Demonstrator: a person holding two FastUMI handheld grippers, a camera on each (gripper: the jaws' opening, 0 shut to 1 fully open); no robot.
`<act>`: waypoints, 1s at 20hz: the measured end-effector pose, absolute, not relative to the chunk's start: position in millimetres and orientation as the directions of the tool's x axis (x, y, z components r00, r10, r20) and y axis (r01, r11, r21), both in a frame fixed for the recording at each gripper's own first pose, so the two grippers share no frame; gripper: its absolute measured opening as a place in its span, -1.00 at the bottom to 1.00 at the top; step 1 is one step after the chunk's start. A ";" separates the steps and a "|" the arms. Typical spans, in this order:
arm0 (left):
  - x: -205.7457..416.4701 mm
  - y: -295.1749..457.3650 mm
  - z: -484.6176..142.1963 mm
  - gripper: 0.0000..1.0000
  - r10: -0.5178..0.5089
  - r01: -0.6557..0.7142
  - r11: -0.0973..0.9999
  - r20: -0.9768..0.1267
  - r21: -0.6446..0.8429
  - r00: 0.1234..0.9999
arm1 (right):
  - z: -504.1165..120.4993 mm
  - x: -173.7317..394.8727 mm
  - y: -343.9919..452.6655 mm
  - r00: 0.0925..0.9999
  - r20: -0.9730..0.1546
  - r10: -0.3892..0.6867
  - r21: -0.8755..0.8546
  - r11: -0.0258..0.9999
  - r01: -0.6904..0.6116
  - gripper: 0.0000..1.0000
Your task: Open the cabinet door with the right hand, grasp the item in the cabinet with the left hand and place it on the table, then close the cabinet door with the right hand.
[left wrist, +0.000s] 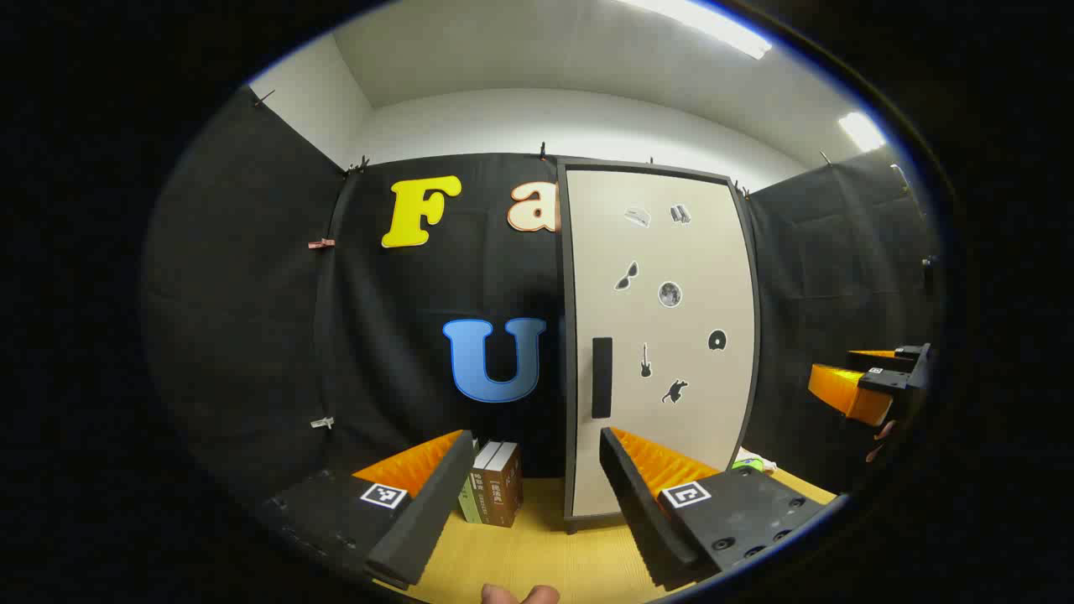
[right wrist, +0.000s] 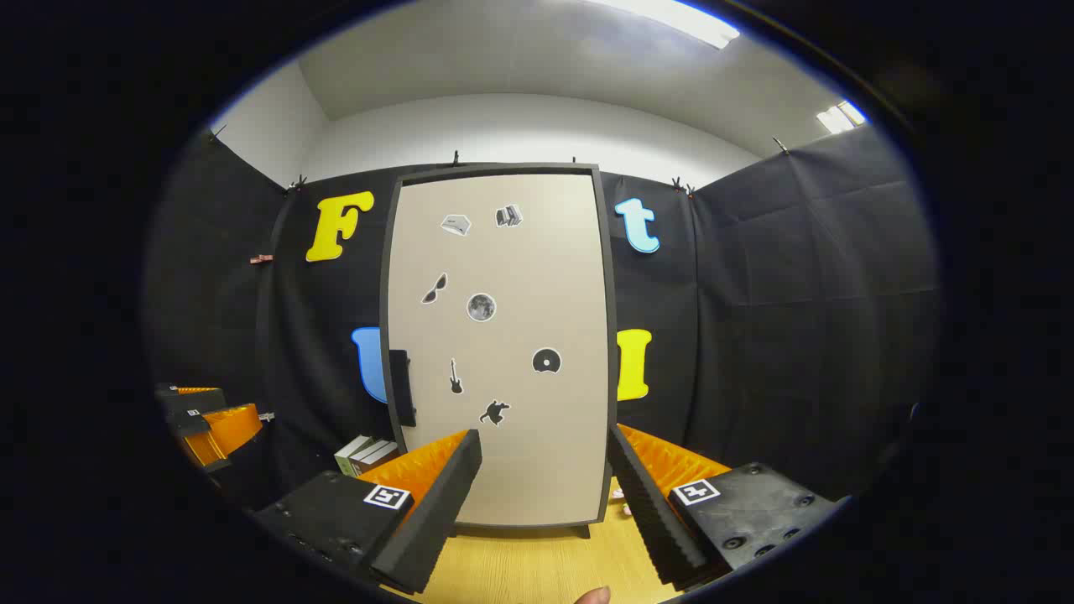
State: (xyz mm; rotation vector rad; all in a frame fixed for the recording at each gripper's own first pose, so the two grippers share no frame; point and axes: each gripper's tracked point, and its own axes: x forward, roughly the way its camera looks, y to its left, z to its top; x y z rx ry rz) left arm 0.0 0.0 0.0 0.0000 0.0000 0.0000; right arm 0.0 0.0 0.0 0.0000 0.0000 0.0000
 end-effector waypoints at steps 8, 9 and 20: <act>-1.1 -2.2 4.8 0.89 0.001 -0.001 1.000 0.010 0.017 1.000 | -0.8 -0.1 1.7 1.000 -0.008 0.004 -0.001 1.000 -0.004 0.94; -0.8 -1.7 5.5 0.89 0.002 -0.003 1.000 0.011 0.018 1.000 | -0.8 -0.3 1.4 1.000 -0.008 0.002 -0.004 1.000 -0.002 0.94; 4.7 2.5 3.6 0.89 -0.005 0.005 1.000 0.008 0.020 1.000 | -4.4 4.7 9.1 1.000 -0.020 0.010 -0.011 1.000 -0.010 0.94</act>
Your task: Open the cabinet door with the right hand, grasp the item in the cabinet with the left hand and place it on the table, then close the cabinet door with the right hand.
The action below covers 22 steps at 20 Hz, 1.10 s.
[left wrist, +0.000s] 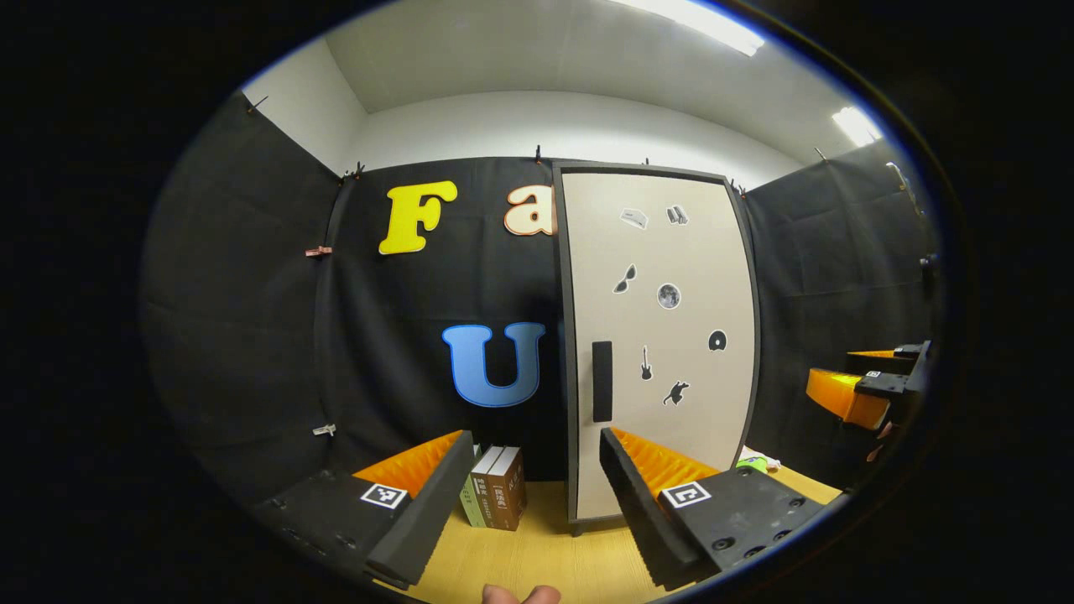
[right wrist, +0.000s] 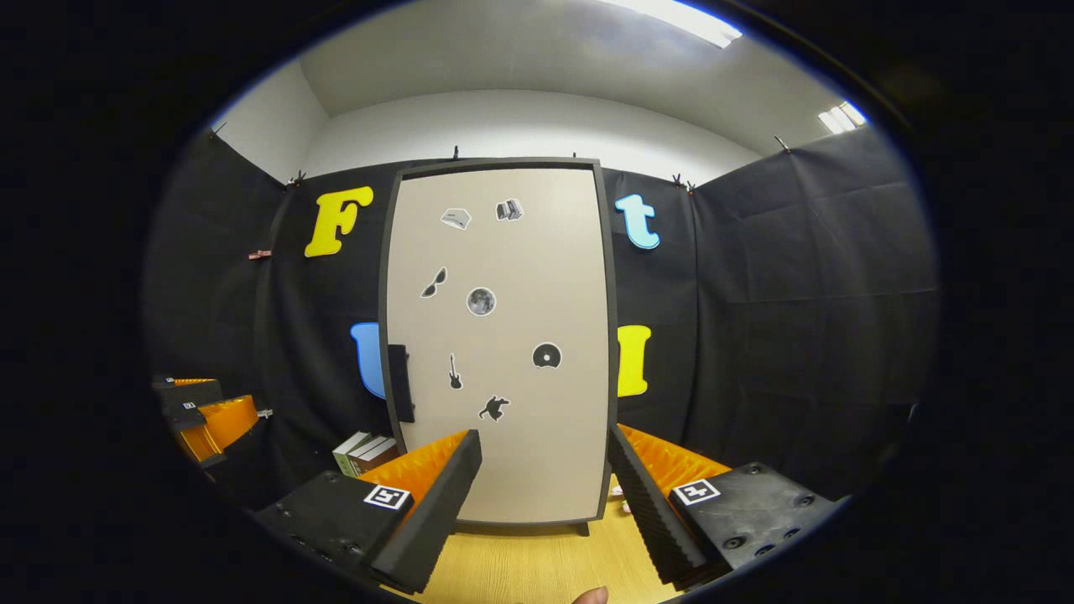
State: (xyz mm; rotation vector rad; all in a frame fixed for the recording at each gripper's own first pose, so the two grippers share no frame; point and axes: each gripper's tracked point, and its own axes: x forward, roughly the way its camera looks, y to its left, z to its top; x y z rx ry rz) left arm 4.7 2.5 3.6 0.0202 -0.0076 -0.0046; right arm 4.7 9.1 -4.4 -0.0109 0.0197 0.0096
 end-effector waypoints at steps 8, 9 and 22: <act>10.8 32.3 -3.9 0.89 0.013 -0.013 1.000 0.006 0.019 1.000 | -10.0 56.6 82.4 0.995 -0.020 0.102 -0.004 0.995 -0.102 0.94; 11.6 36.8 -4.3 0.89 0.014 -0.015 1.000 0.005 0.019 1.000 | -13.1 66.8 100.6 0.992 -0.027 0.125 0.008 0.992 -0.125 0.94; 13.0 85.2 -25.6 0.89 0.071 -0.071 0.997 -0.025 0.001 0.997 | -73.4 214.5 215.9 0.986 -0.088 0.140 -0.009 0.990 -0.141 0.94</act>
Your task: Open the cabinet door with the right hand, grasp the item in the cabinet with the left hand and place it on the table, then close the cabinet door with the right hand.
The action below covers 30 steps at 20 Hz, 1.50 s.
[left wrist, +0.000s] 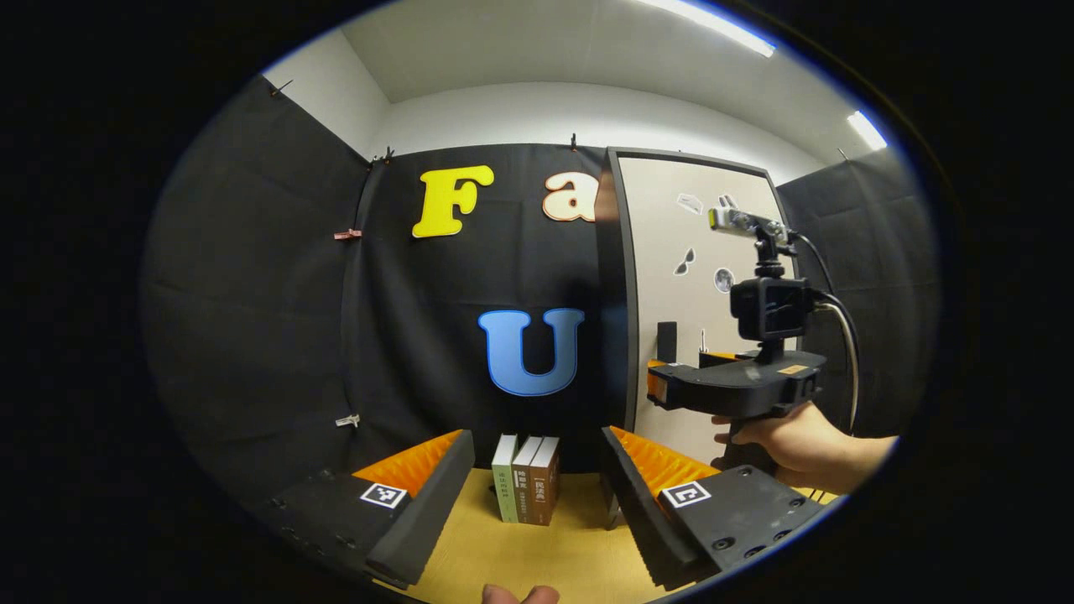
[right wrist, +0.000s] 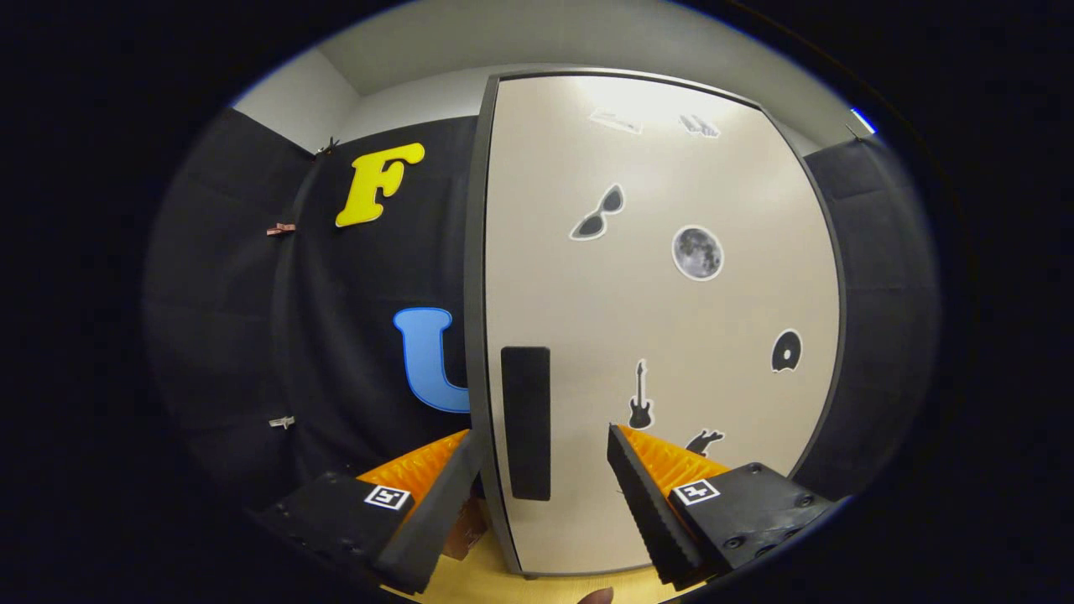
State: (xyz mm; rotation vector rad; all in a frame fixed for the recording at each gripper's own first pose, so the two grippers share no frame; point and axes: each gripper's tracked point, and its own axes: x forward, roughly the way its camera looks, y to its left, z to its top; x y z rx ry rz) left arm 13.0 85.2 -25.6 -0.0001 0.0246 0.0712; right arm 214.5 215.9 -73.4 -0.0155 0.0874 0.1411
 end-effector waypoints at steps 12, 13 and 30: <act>-2.6 108.5 -35.5 0.89 0.138 -0.139 0.990 -0.044 -0.020 0.989 | -91.2 237.7 229.4 0.978 -0.131 0.163 0.024 0.987 -0.161 -0.46; -4.3 106.7 -33.8 0.84 0.138 -0.139 0.990 -0.041 -0.025 0.990 | -91.4 237.6 229.0 0.973 -0.139 0.186 0.031 0.983 -0.184 -0.63; -26.3 36.1 -14.8 0.89 0.072 -0.071 0.997 0.001 -0.015 0.997 | -66.4 115.2 165.9 0.932 -0.116 0.345 0.075 0.938 -0.338 -0.64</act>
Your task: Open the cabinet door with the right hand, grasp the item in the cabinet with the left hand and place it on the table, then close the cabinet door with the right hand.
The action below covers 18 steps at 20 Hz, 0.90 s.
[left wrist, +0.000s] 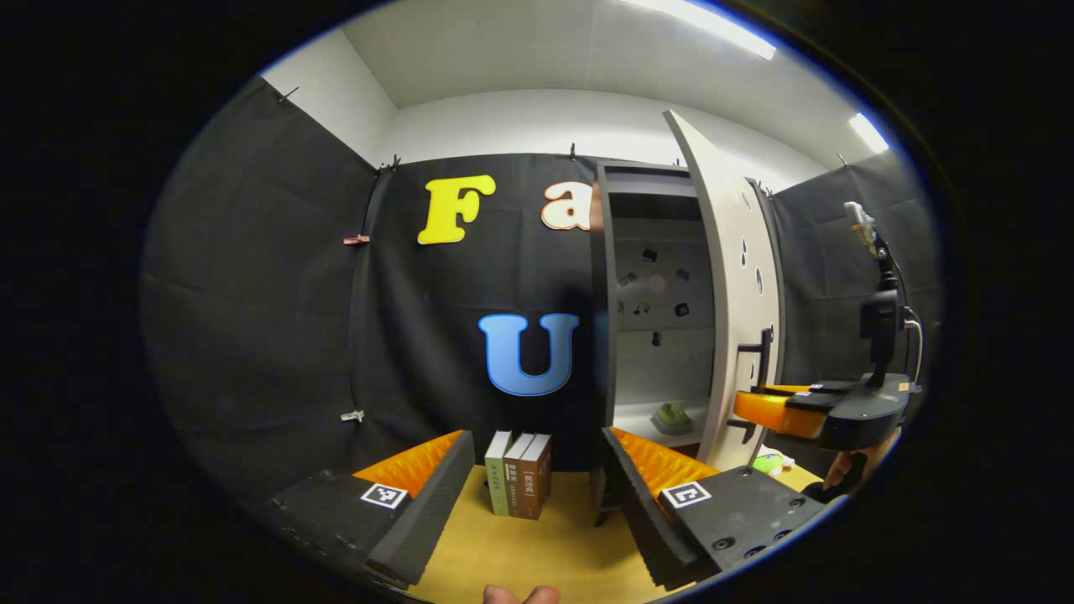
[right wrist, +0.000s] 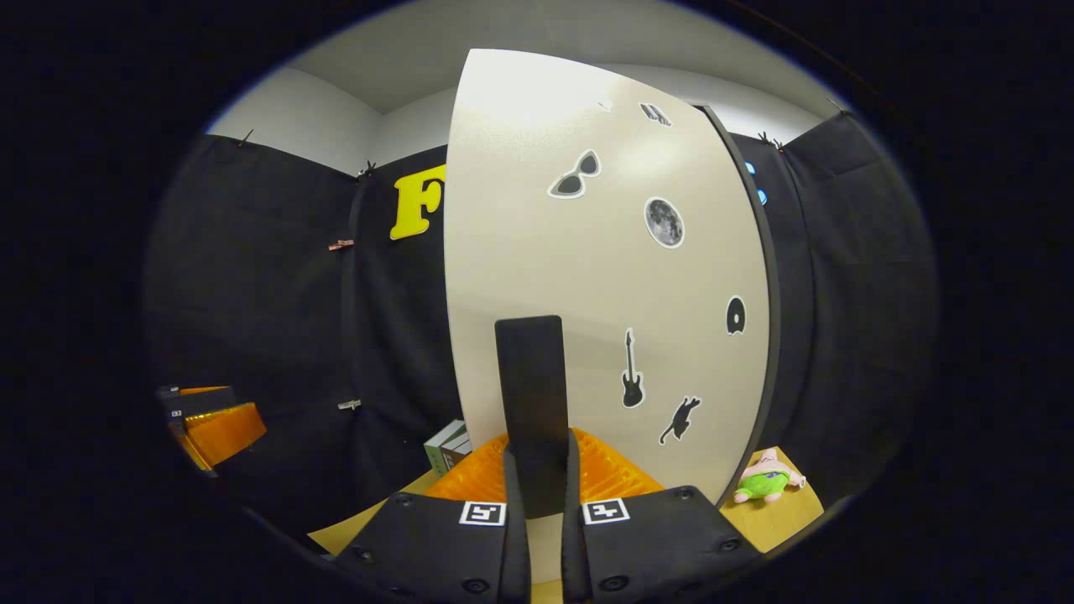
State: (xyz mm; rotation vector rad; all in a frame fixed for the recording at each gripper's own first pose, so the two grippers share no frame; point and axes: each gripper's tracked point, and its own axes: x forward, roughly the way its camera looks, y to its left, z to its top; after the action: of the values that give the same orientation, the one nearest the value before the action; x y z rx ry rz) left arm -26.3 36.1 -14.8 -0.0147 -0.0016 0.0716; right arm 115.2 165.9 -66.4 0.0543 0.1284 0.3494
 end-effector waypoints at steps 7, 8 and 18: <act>-20.3 -2.7 -16.3 0.89 0.005 -0.005 0.999 -0.007 -0.040 1.000 | -60.6 97.4 128.6 0.966 -0.108 0.233 0.004 0.972 -0.234 -0.65; -18.7 -7.0 -15.5 0.89 0.000 0.000 0.999 -0.004 -0.043 1.000 | -59.4 99.2 123.8 0.973 -0.103 0.207 -0.004 0.978 -0.208 -0.65; 0.6 -39.8 -5.2 0.89 -0.059 0.059 0.998 0.020 -0.026 0.998 | -45.9 110.4 91.7 1.000 -0.024 0.015 -0.035 0.999 -0.016 -0.67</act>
State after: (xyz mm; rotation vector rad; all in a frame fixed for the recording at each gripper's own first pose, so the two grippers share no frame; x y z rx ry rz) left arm 0.6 -39.8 -5.2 -0.0262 -0.0190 -0.0588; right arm 110.4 91.7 -45.9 -0.0351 0.0240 0.0153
